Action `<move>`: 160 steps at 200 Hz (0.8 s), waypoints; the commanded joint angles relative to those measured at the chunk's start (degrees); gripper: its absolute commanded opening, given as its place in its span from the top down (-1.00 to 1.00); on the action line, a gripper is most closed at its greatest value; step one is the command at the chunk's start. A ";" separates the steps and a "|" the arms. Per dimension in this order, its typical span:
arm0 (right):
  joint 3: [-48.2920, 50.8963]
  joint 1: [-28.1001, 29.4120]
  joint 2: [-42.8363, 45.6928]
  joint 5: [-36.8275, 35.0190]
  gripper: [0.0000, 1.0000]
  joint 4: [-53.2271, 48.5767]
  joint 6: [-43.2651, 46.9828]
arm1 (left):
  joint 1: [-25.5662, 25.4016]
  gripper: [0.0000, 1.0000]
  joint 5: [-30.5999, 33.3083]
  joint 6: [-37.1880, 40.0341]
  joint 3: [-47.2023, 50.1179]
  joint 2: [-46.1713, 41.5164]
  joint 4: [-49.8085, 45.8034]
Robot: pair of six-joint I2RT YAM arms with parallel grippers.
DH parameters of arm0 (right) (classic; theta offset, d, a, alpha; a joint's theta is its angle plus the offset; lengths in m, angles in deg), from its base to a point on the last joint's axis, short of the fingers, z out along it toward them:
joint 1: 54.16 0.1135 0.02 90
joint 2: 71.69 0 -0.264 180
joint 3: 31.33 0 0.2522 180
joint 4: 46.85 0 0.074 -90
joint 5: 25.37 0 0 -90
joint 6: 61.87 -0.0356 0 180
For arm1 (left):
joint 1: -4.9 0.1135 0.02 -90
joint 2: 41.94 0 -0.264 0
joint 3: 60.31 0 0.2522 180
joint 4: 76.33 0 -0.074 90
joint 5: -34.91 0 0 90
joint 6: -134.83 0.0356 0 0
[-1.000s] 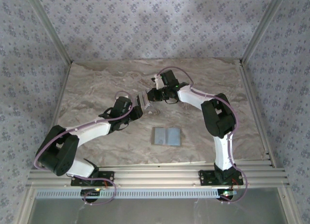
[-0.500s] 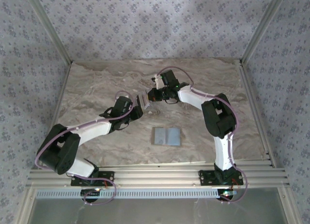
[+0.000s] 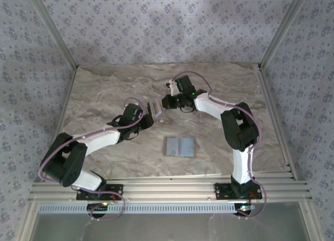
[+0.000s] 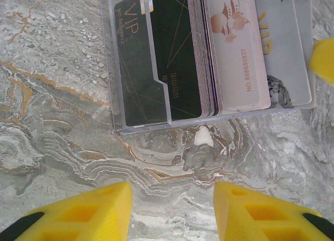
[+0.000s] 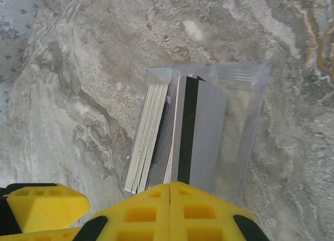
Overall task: Put the credit cards into the card holder
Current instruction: Pick up the credit card from the storage box.
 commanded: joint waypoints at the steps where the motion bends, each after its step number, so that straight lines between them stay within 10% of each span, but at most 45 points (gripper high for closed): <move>1: 0.93 -0.44 2.76 -2.72 1.00 -1.11 0.17 | 0.34 0.10 -0.50 0.69 -2.57 0.74 0.30; 160: 6.28 -3.14 8.99 -3.30 1.00 2.39 -2.44 | 0.36 0.12 -2.98 2.95 -12.44 6.05 -2.95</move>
